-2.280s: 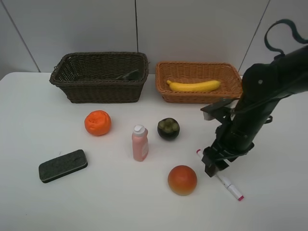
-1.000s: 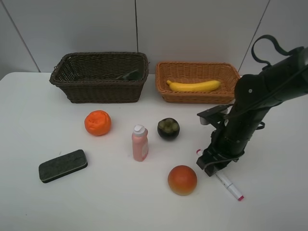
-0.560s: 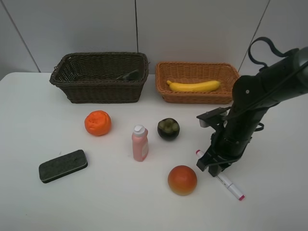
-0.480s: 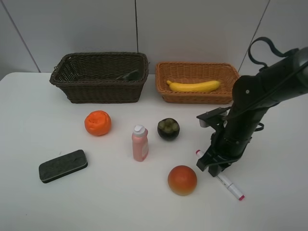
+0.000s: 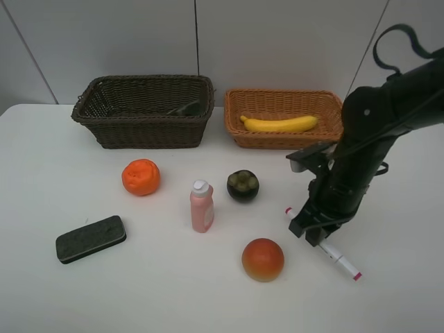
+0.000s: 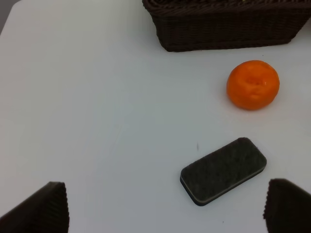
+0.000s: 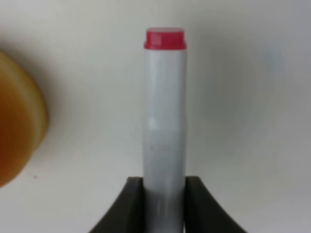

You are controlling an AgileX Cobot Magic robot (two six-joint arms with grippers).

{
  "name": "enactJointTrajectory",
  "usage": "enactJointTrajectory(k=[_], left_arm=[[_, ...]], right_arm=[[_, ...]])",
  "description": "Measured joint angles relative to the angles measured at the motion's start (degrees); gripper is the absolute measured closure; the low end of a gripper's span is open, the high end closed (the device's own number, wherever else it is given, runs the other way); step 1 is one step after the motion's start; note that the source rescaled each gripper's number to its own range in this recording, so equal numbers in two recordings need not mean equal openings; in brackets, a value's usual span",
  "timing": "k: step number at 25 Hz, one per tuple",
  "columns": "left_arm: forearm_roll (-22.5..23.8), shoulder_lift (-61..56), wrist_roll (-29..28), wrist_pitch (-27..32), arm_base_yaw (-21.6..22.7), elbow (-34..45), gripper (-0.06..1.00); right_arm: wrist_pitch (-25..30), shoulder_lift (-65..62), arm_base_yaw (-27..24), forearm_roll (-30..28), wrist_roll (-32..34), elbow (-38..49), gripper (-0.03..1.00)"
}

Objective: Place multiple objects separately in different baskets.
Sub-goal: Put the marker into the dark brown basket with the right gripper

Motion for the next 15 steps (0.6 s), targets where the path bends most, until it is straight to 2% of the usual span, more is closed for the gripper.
enactJointTrajectory(k=[5,8,15], left_arm=[[0.00,0.00,0.00,0.00,0.00,0.00,-0.06],[0.00,0.00,0.00,0.00,0.00,0.00,-0.06],[0.00,0.00,0.00,0.00,0.00,0.00,-0.06]], right_arm=[[4.93,-7.18,0.11,-3.66,2.06,-10.05,0.96],[5.55,-8.11,0.11,-4.57,2.27,-16.87,0.96],[0.02,-4.42,3.24,-5.53,0.65,-30.44,0.96]])
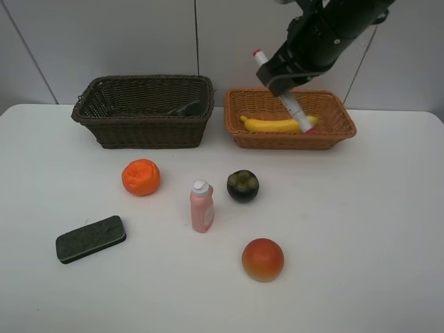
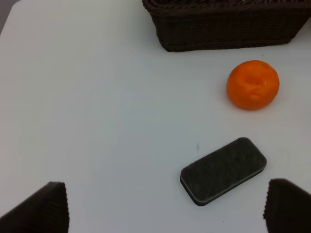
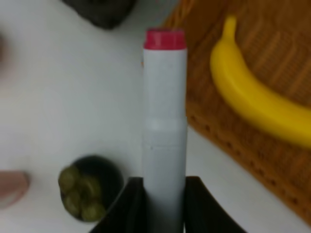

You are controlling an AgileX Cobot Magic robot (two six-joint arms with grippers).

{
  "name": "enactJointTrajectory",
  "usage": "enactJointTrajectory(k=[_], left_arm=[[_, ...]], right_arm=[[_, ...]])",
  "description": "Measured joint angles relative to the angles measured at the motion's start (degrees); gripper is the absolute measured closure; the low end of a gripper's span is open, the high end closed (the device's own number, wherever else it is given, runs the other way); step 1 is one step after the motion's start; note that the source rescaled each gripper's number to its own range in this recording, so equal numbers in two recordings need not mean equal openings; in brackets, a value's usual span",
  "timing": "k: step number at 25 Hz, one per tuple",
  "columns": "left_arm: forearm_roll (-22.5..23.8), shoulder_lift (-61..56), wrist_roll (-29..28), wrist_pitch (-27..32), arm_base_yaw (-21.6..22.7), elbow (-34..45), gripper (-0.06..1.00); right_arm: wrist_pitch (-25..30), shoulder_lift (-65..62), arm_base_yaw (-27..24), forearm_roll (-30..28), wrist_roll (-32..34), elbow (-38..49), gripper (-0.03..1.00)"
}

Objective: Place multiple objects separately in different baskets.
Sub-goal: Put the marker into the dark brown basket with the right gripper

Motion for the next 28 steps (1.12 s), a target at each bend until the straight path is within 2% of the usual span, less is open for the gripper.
enactJointTrajectory(k=[6,12,18,22,28], left_arm=[[0.00,0.00,0.00,0.00,0.00,0.00,-0.06],[0.00,0.00,0.00,0.00,0.00,0.00,-0.06],[0.00,0.00,0.00,0.00,0.00,0.00,-0.06],[0.00,0.00,0.00,0.00,0.00,0.00,-0.06],[0.00,0.00,0.00,0.00,0.00,0.00,-0.06]], right_arm=[[-7.90,9.34,4.10,0.04,-3.74,-11.23,0.96],[-21.89,20.43,8.06,0.04,-5.71,-22.83,0.96],[-35.24,29.71,10.79,0.17,-5.75,-30.82,0.96],[-40.63,34.95,11.61,2.36,-5.75,-32.63,0.96],[-44.21,40.93,11.77,5.91,-5.75,-32.63,0.96]])
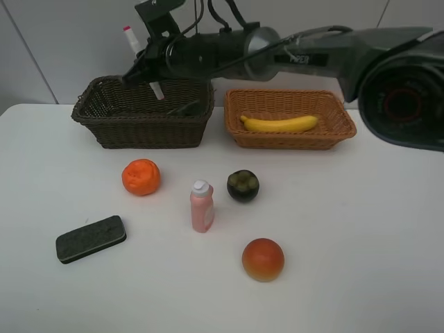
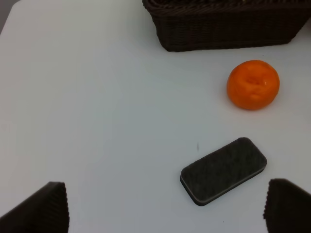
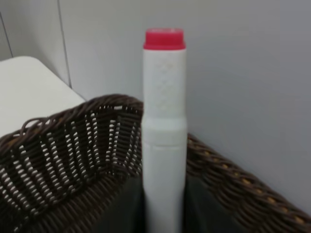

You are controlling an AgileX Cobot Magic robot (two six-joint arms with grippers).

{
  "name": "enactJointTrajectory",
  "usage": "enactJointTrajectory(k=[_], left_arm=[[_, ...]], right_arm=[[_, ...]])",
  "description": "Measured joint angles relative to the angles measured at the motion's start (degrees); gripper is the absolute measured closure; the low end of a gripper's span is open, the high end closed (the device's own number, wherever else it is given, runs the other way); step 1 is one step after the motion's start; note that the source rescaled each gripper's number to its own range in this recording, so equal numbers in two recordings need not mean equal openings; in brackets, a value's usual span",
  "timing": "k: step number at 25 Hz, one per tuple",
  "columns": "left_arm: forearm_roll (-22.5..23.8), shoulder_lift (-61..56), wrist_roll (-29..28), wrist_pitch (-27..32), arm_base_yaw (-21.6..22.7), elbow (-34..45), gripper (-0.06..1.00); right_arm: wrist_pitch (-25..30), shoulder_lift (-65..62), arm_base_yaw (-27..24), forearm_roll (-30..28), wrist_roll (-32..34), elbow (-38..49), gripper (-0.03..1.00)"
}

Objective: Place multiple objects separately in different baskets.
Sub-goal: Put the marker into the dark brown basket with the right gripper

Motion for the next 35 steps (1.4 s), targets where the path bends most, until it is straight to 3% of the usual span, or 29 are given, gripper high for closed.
enactJointTrajectory(k=[18,19,20,23,25,29,35], left_arm=[[0.00,0.00,0.00,0.00,0.00,0.00,-0.06],[0.00,0.00,0.00,0.00,0.00,0.00,-0.06],[0.00,0.00,0.00,0.00,0.00,0.00,-0.06],[0.00,0.00,0.00,0.00,0.00,0.00,-0.06],[0.00,0.00,0.00,0.00,0.00,0.00,-0.06],[0.00,0.00,0.00,0.00,0.00,0.00,-0.06],[0.00,0.00,0.00,0.00,0.00,0.00,-0.06]], right_arm=[[0.23,3.18,0.00,0.14,0.00,-0.01,0.95],[0.29,3.18,0.00,0.20,0.05,-0.01,0.92],[0.29,3.18,0.00,0.26,0.05,-0.01,0.82],[0.34,3.18,0.00,0.46,0.05,-0.01,0.30],[0.42,3.18,0.00,0.82,0.05,-0.01,0.09],[0.94,3.18,0.00,1.22,0.05,-0.01,-0.01],[1.29,2.97,0.00,1.02,0.05,-0.01,-0.01]])
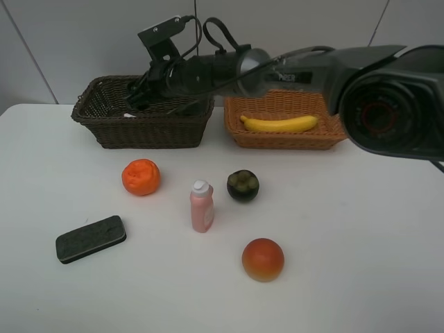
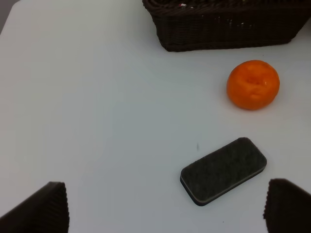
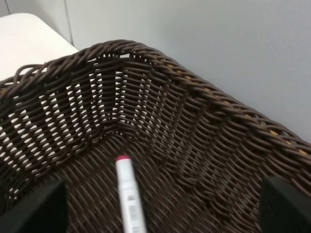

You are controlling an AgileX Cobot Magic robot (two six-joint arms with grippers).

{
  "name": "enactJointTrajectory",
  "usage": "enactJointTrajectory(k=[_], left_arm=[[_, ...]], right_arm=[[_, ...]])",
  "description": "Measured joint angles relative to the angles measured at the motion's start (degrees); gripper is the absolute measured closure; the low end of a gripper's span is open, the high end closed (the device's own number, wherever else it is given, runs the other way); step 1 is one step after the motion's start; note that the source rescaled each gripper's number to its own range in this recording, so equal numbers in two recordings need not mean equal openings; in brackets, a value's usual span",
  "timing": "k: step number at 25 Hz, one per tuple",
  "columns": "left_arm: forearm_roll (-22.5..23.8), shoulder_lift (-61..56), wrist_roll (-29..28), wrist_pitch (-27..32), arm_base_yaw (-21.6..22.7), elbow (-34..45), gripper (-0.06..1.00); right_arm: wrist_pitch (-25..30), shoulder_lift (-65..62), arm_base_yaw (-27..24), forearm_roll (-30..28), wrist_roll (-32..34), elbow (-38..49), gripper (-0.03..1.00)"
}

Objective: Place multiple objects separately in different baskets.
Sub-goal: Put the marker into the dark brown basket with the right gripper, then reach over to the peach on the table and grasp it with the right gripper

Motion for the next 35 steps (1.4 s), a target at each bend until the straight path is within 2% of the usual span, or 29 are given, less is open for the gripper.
enactJointTrajectory(k=[4,7,12,20,22,26,31,35], left_arm=[[0.00,0.00,0.00,0.00,0.00,0.00,-0.06],[0.00,0.00,0.00,0.00,0.00,0.00,-0.06],[0.00,0.00,0.00,0.00,0.00,0.00,-0.06],[0.00,0.00,0.00,0.00,0.00,0.00,-0.06],[0.00,0.00,0.00,0.00,0.00,0.00,-0.06],[0.00,0.00,0.00,0.00,0.00,0.00,-0.06],[0.00,0.00,0.00,0.00,0.00,0.00,-0.06],[0.00,0.00,0.00,0.00,0.00,0.00,-0.06]], right_arm=[[4.82,-2.51,0.00,-3.95,0.00,0.00,-0.01],[12.87,-7.32,0.00,-8.67,0.00,0.00,-0.01],[30.81,-17.20,0.00,-13.34,0.00,0.00,-0.01],[62.17,-28.37,0.00,-14.30,0.00,-0.05,-0.01],[64.99,-30.18,0.00,-13.66,0.16,0.13,-0.01],[65.66,-34.78,0.00,-10.10,0.66,5.37,-0.01],[65.79,-41.72,0.00,-9.07,1.14,19.33,-0.01],[65.92,-45.96,0.00,-5.98,1.30,32.54,-0.01]])
